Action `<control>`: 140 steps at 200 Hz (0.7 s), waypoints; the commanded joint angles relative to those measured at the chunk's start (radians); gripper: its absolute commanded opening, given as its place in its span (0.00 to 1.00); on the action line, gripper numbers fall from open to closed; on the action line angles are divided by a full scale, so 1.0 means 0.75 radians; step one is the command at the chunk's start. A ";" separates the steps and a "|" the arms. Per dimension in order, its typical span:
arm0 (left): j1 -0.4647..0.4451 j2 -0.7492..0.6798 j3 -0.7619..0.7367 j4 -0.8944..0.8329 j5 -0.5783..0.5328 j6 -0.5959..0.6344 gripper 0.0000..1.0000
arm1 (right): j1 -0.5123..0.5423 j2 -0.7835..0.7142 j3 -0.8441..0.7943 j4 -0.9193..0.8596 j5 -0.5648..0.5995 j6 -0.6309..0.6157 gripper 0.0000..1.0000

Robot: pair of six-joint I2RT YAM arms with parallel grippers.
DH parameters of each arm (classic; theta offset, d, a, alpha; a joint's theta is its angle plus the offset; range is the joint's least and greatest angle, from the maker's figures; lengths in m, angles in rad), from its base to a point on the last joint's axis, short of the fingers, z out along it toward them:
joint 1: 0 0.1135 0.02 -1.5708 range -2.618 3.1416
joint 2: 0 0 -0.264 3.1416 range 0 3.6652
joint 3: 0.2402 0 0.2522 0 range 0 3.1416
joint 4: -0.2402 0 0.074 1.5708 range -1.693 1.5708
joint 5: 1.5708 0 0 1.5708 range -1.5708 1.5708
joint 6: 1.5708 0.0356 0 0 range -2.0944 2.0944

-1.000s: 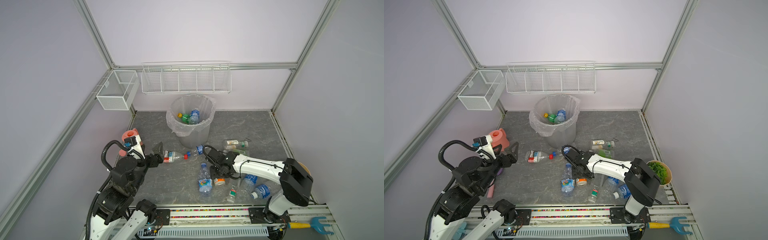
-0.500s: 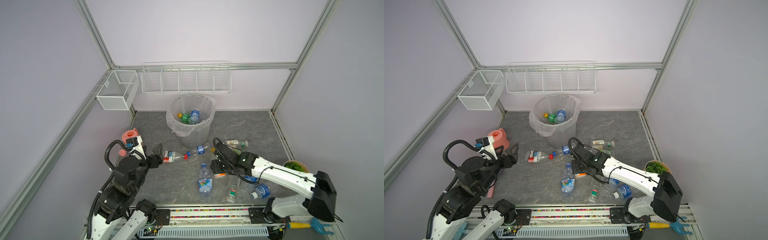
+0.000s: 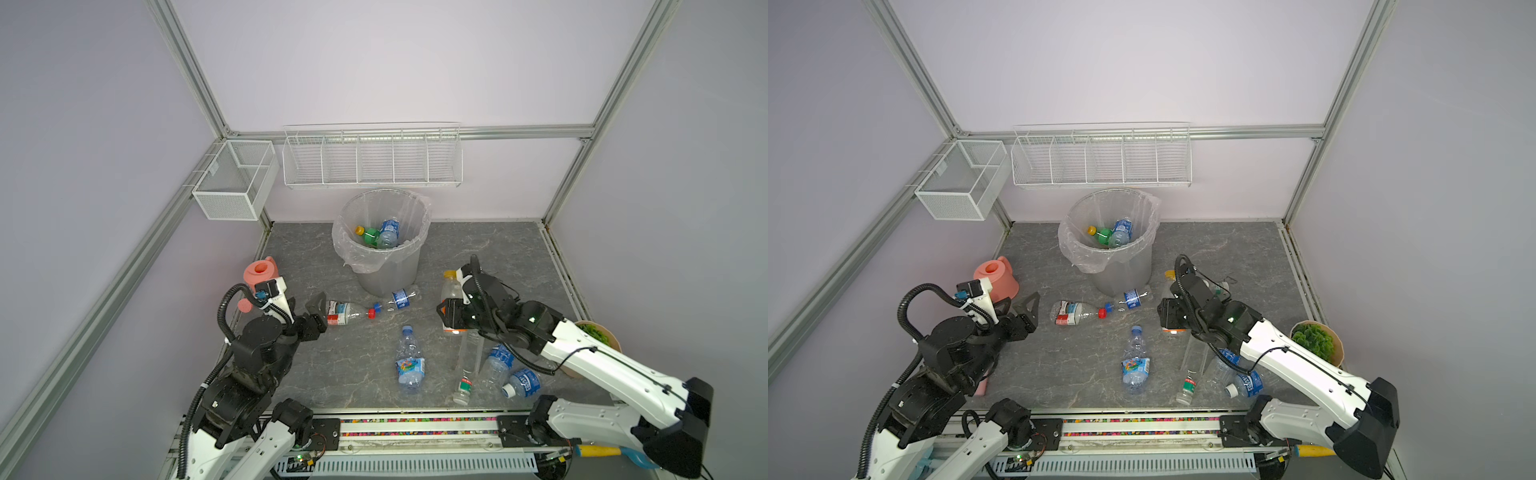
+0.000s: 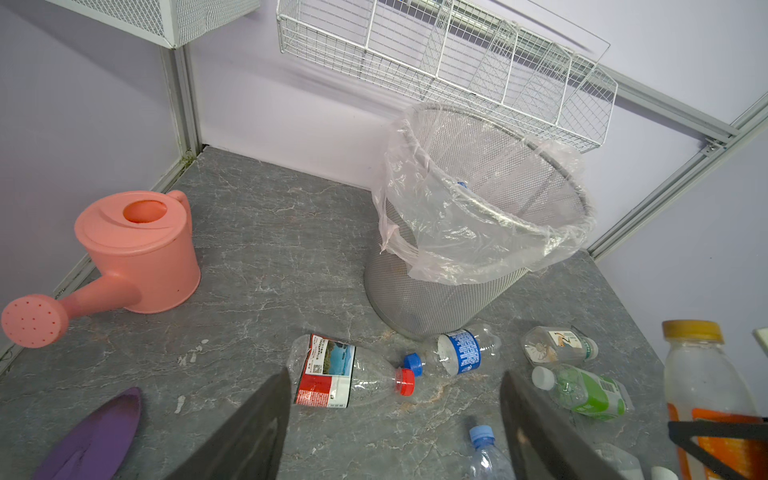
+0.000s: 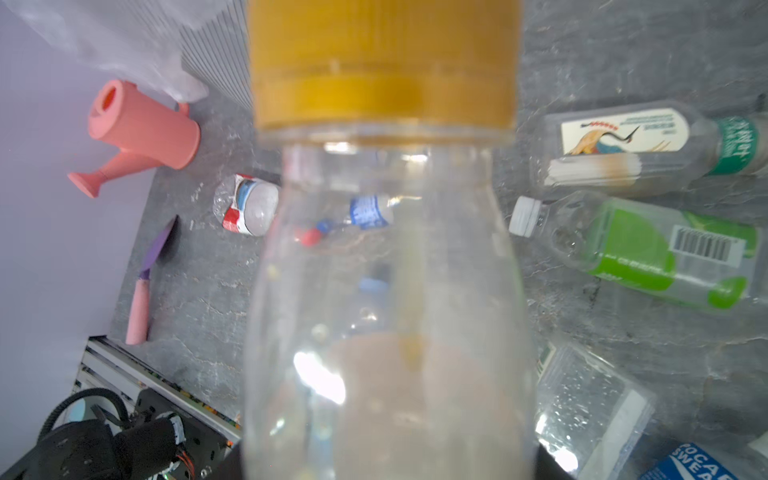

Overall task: Throw the plastic bottles in the bin
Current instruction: 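Lift the orange-labelled bottle with the right gripper toward the bin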

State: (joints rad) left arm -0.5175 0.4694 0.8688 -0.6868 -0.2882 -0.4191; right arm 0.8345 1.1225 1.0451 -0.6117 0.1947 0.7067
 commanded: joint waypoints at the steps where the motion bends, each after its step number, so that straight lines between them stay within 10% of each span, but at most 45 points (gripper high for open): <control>1: -0.003 -0.020 -0.029 -0.041 0.009 -0.041 0.78 | -0.035 -0.061 0.029 0.000 0.033 -0.066 0.07; 140: -0.003 -0.016 -0.269 0.009 0.216 -0.282 0.75 | -0.103 0.068 0.588 -0.046 0.139 -0.397 0.07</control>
State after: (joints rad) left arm -0.5175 0.4618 0.6941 -0.6868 -0.1696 -0.5739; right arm 0.7658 1.1427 1.4376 -0.6598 0.3000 0.4675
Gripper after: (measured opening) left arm 0.752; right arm 0.585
